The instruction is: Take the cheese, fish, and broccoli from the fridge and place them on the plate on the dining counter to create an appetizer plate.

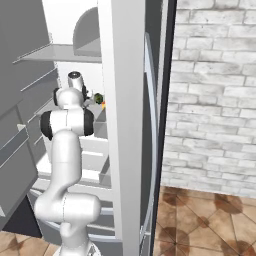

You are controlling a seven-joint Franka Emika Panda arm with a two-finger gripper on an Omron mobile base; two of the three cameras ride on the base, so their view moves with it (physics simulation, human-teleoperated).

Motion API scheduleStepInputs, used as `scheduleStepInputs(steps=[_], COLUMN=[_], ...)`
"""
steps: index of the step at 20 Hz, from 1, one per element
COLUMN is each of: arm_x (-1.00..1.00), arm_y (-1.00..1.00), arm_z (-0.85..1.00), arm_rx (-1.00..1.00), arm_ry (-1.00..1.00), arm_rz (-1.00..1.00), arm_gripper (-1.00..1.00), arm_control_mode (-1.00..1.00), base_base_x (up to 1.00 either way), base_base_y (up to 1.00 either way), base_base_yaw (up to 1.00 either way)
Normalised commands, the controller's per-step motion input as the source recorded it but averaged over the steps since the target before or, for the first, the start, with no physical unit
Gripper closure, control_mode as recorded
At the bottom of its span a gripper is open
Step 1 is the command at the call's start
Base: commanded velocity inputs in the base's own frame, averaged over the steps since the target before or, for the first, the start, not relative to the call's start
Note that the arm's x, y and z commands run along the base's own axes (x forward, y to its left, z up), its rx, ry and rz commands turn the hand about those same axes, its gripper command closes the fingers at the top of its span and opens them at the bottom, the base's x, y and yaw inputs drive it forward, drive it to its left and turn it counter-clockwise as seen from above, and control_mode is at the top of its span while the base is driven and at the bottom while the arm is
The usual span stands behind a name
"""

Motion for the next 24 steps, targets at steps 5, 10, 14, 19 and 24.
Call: scheduleStepInputs(steps=[5, 10, 14, 19, 24], arm_x=[-0.66, -1.0, -1.0, -1.0, -1.0], arm_y=[0.05, 0.03, 0.0, -0.03, -0.03], arm_z=[-0.38, -0.23, -0.02, 0.38, 1.0], arm_rx=[0.0, 0.0, 0.0, 0.08, 0.28], arm_ry=[-0.16, -0.37, -0.39, -0.3, -0.1], arm_rz=[0.0, -0.04, -0.11, -0.14, -0.15], arm_gripper=[1.0, 1.0, 1.0, 1.0, 1.0], arm_control_mode=[-1.0, -1.0, -1.0, -1.0, -1.0], base_base_x=[0.0, 0.0, 0.0, 0.0, 0.0], base_base_y=[0.0, 0.0, 0.0, 0.0, 0.0], base_base_yaw=[0.0, 0.0, 0.0, 0.0, 0.0])
